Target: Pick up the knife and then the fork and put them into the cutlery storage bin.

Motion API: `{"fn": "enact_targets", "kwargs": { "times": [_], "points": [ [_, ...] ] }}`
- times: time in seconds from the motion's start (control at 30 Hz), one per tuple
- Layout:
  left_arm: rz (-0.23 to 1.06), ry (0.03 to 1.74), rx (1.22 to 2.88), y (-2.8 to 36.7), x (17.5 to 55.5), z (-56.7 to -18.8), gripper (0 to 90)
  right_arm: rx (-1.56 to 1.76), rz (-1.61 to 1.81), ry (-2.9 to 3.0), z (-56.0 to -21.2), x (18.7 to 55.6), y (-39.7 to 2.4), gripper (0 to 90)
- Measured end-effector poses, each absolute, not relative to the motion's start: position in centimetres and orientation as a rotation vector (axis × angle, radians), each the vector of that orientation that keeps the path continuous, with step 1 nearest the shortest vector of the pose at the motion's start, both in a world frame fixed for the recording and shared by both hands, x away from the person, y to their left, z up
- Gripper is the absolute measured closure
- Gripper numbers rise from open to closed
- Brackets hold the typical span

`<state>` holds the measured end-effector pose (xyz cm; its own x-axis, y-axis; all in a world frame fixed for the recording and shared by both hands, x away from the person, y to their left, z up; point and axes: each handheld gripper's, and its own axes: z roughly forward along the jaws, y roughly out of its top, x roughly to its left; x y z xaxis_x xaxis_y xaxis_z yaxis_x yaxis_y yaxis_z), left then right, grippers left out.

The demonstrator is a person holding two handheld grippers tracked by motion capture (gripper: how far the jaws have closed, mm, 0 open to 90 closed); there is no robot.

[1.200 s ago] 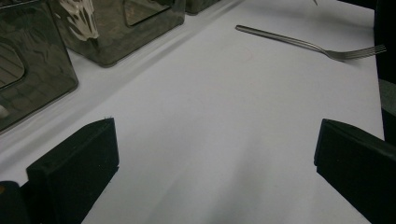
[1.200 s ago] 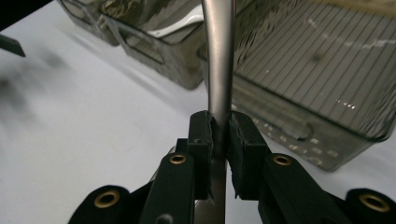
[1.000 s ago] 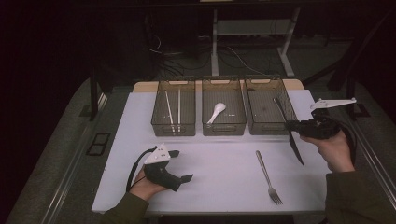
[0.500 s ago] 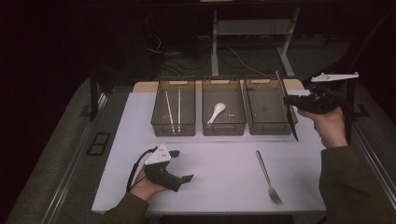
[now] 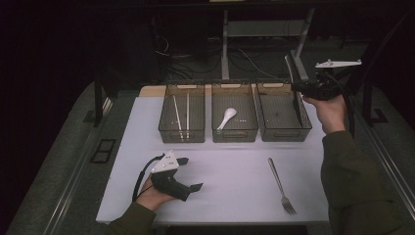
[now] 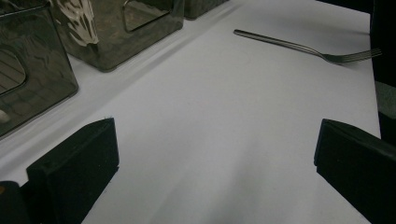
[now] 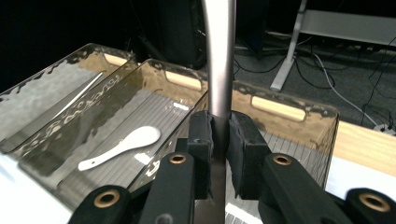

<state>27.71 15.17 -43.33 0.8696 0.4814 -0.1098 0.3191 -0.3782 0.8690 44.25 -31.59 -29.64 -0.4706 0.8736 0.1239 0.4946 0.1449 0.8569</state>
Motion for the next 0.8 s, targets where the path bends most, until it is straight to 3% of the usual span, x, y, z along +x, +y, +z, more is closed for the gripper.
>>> {"fn": "enact_targets", "kwargs": {
  "times": [0.27, 0.8],
  "points": [
    [0.193, 0.582, 1.991, 15.2, 27.7, -43.3, 0.0, 1.286, 1.212, 1.995, -30.2, 46.1, -31.4, 79.5],
    [0.182, 0.583, 1.991, 15.1, 27.7, -43.4, 0.0, 1.403, 1.068, 2.083, -34.9, 47.5, -32.3, 79.5]
  ]
}}
